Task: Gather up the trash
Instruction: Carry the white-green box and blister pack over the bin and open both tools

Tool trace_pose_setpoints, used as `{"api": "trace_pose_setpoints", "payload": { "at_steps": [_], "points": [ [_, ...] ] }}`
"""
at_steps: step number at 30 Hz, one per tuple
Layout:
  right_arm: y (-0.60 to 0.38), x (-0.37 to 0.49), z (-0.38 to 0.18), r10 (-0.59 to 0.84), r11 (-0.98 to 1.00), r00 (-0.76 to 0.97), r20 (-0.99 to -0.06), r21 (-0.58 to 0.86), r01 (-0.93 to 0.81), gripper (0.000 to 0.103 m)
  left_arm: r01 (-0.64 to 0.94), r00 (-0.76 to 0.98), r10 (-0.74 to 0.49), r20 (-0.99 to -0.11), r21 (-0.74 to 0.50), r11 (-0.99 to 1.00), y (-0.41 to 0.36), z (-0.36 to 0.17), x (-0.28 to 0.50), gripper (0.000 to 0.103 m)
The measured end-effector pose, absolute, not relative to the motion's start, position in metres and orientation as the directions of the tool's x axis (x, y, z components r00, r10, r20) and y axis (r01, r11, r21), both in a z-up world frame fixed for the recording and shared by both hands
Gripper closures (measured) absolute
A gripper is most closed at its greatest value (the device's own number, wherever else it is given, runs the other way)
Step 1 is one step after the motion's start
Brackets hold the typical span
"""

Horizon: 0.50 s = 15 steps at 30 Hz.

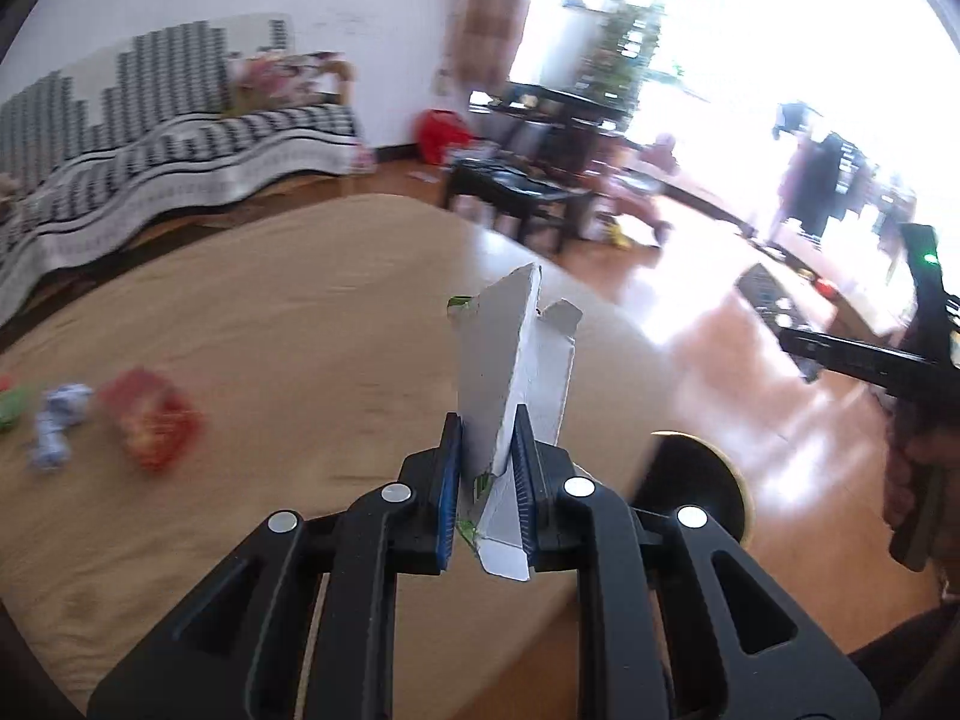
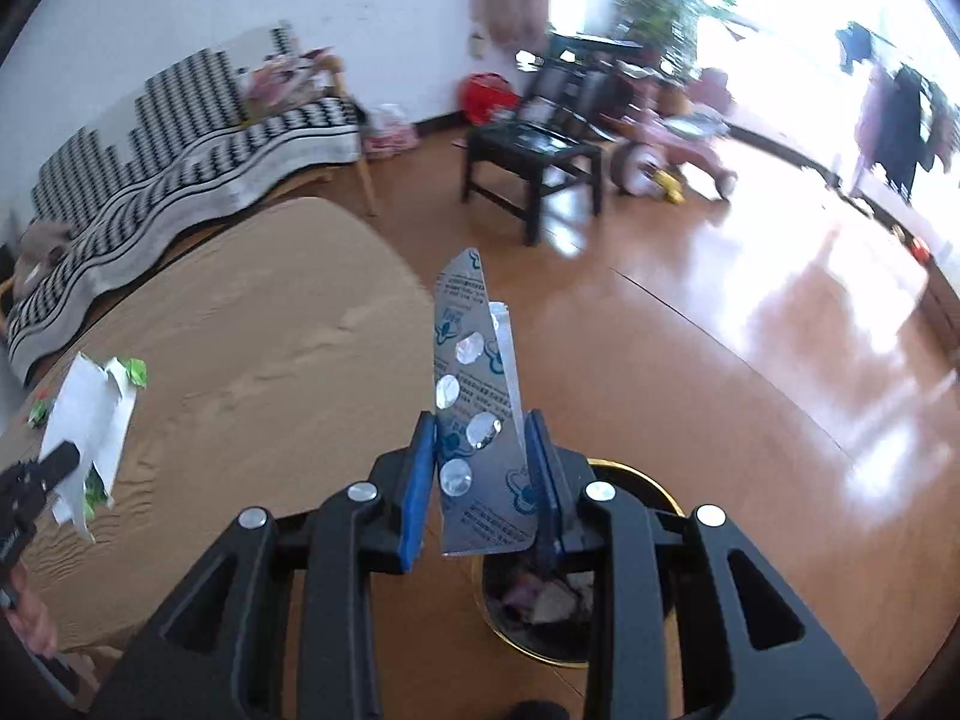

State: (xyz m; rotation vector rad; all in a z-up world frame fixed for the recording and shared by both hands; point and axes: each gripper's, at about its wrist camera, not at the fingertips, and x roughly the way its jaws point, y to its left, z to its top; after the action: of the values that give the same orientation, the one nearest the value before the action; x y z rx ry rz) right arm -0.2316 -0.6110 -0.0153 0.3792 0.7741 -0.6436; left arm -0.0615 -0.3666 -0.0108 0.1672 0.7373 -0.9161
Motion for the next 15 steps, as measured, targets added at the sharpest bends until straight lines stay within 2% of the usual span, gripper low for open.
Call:
{"api": "trace_pose_setpoints", "payload": {
  "at_steps": [7, 15],
  "points": [
    [-0.654, -0.281, -0.048, -0.343, 0.679, 0.469, -0.814, 0.131, 0.722, 0.073, 0.856, 0.226, -0.698, -0.679, -0.203, 0.475, -0.448, -0.046, -0.116, 0.087],
    [-0.679, -0.302, -0.090, -0.233, 0.647, 0.377, -0.896, 0.146, 0.748, 0.072, 0.884, 0.091, -0.652, -0.753, -0.241, 0.402, -0.511, -0.105, -0.141, 0.087]
  ]
}}
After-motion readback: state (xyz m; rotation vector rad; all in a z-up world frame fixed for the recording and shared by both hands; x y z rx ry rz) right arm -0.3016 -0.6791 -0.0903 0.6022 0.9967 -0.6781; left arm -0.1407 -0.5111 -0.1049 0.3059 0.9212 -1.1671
